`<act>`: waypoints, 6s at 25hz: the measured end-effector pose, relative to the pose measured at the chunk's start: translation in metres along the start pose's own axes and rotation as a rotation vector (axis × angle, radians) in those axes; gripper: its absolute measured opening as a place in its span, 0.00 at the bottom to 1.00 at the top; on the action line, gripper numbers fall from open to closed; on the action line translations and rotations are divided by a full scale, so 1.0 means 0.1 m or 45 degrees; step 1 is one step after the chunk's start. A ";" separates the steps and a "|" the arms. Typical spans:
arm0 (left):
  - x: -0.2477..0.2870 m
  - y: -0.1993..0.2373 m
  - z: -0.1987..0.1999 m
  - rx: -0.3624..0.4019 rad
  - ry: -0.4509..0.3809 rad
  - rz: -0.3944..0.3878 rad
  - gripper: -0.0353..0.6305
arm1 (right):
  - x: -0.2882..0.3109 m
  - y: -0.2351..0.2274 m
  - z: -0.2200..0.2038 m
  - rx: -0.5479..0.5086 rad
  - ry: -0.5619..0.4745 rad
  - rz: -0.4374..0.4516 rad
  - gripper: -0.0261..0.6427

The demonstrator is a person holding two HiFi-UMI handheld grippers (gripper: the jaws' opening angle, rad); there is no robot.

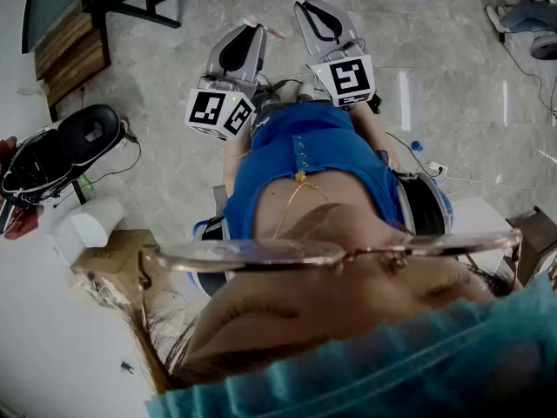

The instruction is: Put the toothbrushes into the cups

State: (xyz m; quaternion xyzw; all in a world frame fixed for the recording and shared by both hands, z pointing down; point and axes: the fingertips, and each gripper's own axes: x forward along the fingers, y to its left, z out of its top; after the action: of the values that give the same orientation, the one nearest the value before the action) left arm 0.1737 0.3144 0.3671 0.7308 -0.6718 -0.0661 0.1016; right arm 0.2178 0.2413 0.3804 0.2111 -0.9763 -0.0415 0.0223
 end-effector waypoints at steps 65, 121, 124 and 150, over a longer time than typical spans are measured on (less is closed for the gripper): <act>3.25 3.42 0.98 -0.023 -0.023 -0.188 0.09 | 4.19 -1.91 0.13 0.122 -0.101 -0.161 0.06; 4.76 4.64 1.13 -0.117 0.068 -0.170 0.09 | 5.55 -3.41 -1.42 0.413 0.269 -0.358 0.42; 4.83 4.61 1.18 -0.100 0.059 -0.187 0.09 | 5.45 -3.44 -1.38 0.423 0.246 -0.378 0.42; 5.84 4.29 0.06 -0.039 0.364 -0.270 0.09 | 4.84 -3.80 -1.22 0.388 0.153 -0.587 0.04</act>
State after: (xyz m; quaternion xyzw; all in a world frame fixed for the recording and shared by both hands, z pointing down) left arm -0.1919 -0.3003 0.4862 0.7978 -0.5686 0.0179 0.1995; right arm -0.0592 -0.3128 0.4800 0.4306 -0.8945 0.1143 0.0382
